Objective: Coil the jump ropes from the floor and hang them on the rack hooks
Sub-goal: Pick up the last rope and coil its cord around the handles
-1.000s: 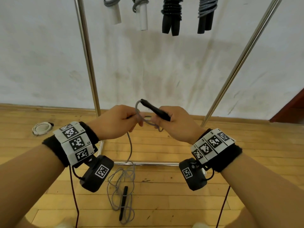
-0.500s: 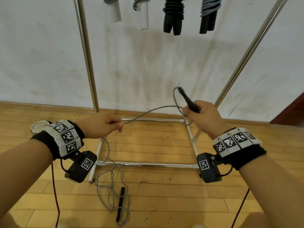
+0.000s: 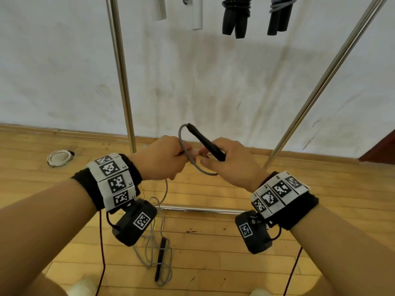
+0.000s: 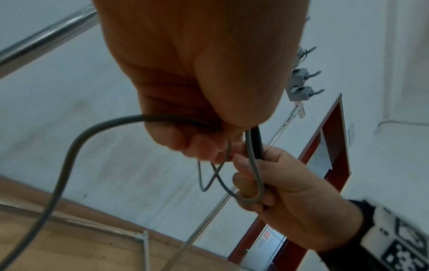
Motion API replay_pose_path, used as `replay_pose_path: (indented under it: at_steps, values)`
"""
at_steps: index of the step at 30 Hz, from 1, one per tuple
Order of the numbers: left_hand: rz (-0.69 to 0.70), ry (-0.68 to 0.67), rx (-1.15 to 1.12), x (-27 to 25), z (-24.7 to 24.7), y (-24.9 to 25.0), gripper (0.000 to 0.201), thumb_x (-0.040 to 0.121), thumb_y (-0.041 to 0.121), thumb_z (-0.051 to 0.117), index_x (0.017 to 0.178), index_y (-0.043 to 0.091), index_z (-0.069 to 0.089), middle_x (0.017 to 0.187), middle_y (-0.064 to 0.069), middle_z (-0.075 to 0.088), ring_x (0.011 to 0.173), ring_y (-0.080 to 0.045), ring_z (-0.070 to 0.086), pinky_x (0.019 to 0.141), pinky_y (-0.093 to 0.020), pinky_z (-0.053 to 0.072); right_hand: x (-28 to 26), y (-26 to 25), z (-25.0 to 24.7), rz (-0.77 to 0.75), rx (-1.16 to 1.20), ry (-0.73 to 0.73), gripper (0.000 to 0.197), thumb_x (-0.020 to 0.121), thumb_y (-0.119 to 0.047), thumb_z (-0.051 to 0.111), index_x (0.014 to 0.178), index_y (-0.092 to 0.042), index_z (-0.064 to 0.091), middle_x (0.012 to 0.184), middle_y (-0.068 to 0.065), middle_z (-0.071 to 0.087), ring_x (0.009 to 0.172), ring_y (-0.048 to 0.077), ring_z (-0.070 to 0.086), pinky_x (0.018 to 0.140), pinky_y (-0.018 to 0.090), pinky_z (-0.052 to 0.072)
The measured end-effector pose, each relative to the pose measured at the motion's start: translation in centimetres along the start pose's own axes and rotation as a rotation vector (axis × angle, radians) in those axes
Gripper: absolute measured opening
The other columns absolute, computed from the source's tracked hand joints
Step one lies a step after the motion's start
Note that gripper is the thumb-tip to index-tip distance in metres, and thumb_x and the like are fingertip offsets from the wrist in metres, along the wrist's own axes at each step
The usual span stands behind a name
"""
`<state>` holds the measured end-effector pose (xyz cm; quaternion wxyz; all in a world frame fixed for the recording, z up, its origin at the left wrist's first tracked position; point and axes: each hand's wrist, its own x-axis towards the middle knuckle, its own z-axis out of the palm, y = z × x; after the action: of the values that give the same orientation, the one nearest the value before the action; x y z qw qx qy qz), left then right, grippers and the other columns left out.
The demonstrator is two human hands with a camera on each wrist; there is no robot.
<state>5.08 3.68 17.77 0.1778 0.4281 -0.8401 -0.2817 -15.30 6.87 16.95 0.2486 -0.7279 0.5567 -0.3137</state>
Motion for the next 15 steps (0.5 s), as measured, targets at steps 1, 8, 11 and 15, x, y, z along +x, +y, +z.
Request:
replay_pose_path:
  at_steps: [1, 8, 11, 15]
  values:
    - [-0.008, -0.001, -0.041, -0.2, -0.1, 0.2, 0.033, 0.102, 0.037, 0.043, 0.080, 0.026, 0.064, 0.058, 0.005, 0.065, 0.050, -0.009, 0.064, 0.050, -0.018, 0.050, -0.1, -0.2, 0.2, -0.011, 0.006, -0.004, 0.006, 0.086, -0.034, 0.071, 0.089, -0.036, 0.067, 0.083, -0.009, 0.064, 0.071, 0.005, 0.059, 0.063, 0.020, 0.045]
    - [-0.007, -0.027, -0.019, -1.2, -0.7, -1.3, 0.026, 0.101, 0.037, 0.047, 0.083, 0.026, 0.062, 0.070, 0.004, 0.068, 0.064, -0.007, 0.064, 0.063, -0.029, 0.052, 0.1, -0.3, -0.5, -0.003, -0.005, -0.033, 0.017, 0.093, -0.032, 0.063, 0.077, -0.028, 0.062, 0.058, -0.015, 0.061, 0.048, 0.001, 0.051, 0.051, 0.015, 0.040]
    - [-0.058, -0.152, 0.108, -1.9, -1.1, -3.1, 0.024, 0.101, 0.038, 0.045, 0.084, 0.028, 0.058, 0.080, 0.006, 0.066, 0.076, -0.008, 0.064, 0.068, -0.025, 0.049, 0.4, 0.2, -1.9, 0.023, -0.010, 0.051, 0.019, 0.094, -0.029, 0.062, 0.075, -0.028, 0.061, 0.054, -0.013, 0.054, 0.048, 0.003, 0.048, 0.054, 0.022, 0.042]
    - [-0.120, -0.193, 0.146, -2.4, -1.7, -5.0, 0.025, 0.103, 0.033, 0.043, 0.082, 0.029, 0.055, 0.085, 0.009, 0.066, 0.080, -0.006, 0.061, 0.067, -0.018, 0.042, 0.5, 1.8, -3.9, 0.076, 0.011, 0.180, 0.018, 0.092, -0.027, 0.065, 0.074, -0.025, 0.062, 0.053, -0.014, 0.056, 0.049, 0.004, 0.051, 0.055, 0.026, 0.042]
